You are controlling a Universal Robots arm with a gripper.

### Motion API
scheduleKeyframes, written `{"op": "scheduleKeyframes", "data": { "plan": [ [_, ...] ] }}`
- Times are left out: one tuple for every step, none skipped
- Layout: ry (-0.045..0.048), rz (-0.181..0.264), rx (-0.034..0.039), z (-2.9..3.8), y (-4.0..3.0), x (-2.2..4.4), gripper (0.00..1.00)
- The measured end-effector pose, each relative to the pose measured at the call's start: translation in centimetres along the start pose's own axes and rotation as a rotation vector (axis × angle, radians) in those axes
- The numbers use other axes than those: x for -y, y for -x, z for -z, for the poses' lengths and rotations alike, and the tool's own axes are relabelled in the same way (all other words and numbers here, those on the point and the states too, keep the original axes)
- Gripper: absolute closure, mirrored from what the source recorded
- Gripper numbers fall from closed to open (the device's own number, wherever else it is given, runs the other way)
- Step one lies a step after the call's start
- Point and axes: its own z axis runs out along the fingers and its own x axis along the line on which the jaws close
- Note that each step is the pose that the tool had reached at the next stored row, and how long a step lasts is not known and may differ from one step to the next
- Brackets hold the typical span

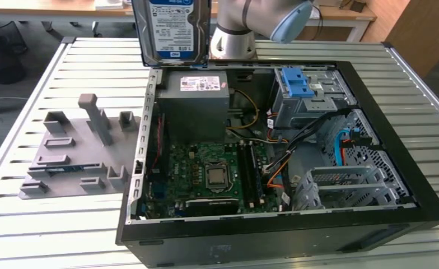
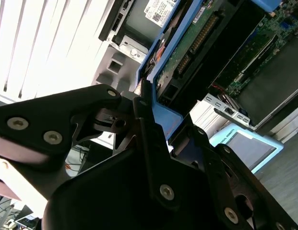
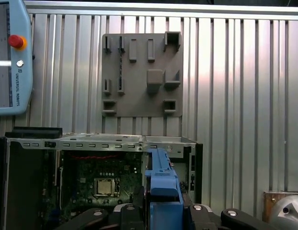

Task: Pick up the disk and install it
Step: 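Pick up the disk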

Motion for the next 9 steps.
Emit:
{"op": "scheduleKeyframes", "data": {
  "plan": [
    [-0.0026,0.000,-0.0001,-0.04,-0.19,-0.02,0.64],
    [-0.0042,0.000,-0.0001,-0.10,-0.38,-0.04,0.64],
    [-0.0062,0.000,-0.0001,-0.15,-0.63,-0.05,0.64],
    [-0.0088,0.000,0.0000,-0.19,-0.92,-0.07,0.64],
    [-0.0118,0.000,-0.0001,-0.23,-1.18,-0.10,0.64],
    [-0.0147,0.000,-0.0002,-0.25,-1.40,-0.10,0.64],
    [-0.0184,0.000,-0.0003,-0.25,-1.56,-0.10,0.64],
    [-0.0221,0.000,-0.0003,-0.26,-1.66,-0.10,0.64],
    [-0.0250,0.000,-0.0001,-0.29,-1.67,-0.10,0.64]
  ]
}}
